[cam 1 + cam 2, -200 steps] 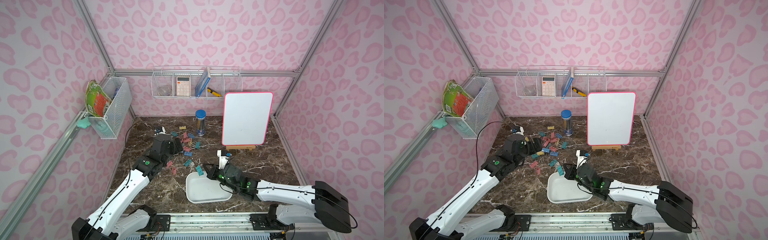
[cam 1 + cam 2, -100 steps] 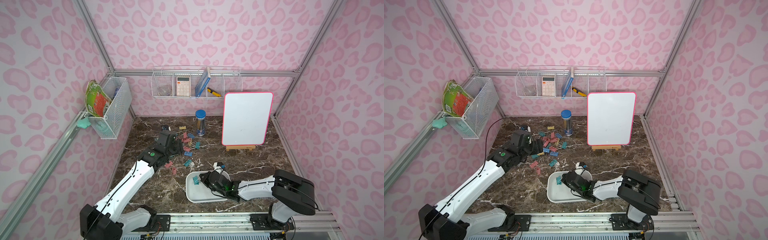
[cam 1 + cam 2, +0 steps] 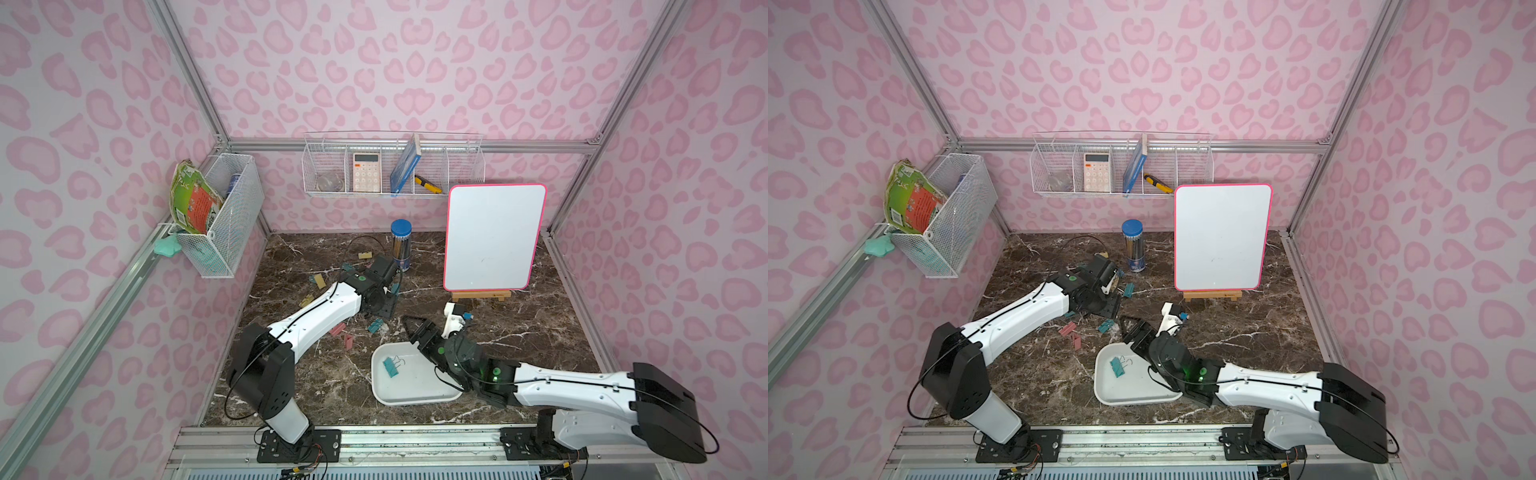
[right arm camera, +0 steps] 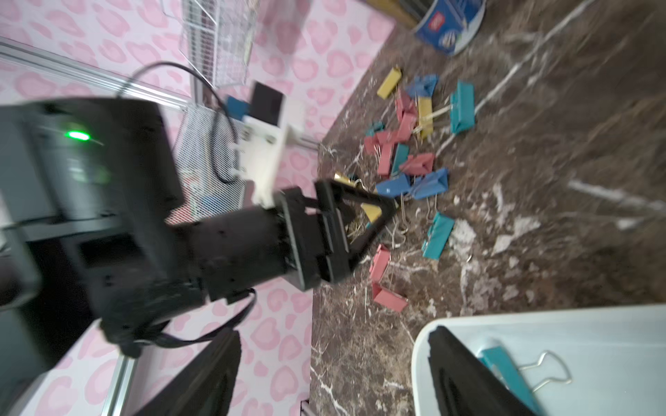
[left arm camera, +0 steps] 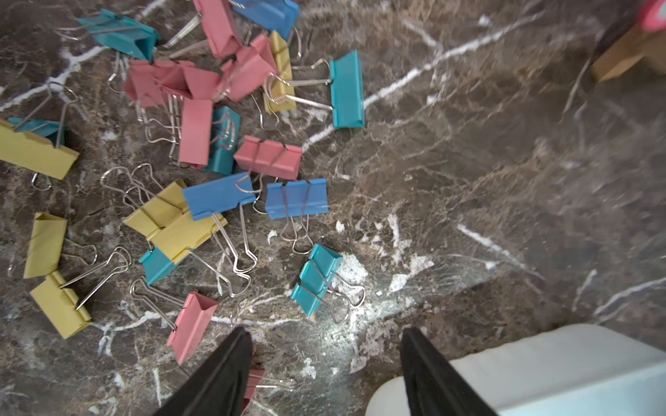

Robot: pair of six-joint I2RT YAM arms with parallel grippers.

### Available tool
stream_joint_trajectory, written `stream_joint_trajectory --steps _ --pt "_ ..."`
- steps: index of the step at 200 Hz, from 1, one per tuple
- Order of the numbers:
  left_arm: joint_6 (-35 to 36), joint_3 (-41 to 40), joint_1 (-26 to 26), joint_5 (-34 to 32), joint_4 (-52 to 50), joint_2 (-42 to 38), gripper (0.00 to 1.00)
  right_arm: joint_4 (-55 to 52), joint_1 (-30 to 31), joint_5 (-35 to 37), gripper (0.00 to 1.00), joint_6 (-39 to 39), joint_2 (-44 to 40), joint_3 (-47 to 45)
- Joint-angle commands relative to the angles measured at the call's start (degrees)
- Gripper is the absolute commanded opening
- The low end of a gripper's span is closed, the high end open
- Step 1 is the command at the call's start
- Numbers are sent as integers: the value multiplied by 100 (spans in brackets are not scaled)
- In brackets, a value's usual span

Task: Put the binder clips in the storage box
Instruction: Place the binder clip in the storage box, then pick up the binder clip at the center of the board.

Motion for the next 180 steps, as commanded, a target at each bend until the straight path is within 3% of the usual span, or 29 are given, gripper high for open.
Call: stream_joint_trajectory --steps 1,16,30,61,89,128,180 --pt "112 158 -172 -504 -276 379 69 -707 -696 31 84 -1019 -750 -474" --pt "117 233 -238 -773 -282 706 66 -750 -1339 -601 84 -1221 -1396 -848" --pt "150 290 -237 -730 -274 962 60 -879 -1694 -705 84 -1379 -1945 -1086" --pt "151 216 -237 -523 -106 1389 50 -1469 -1983 -538 84 -1553 -2854 -1244" --pt "-65 156 -249 -732 -41 1619 40 -1903 -2022 -479 83 -1577 -3369 -1336" --pt "-286 300 -323 -1098 -150 1656 0 -2146 -2023 -571 82 -1255 -3905 -1481" --pt "-1154 1732 -361 -1832 -1937 1591 0 -2371 -2063 -497 81 -1727 -4136 -1228"
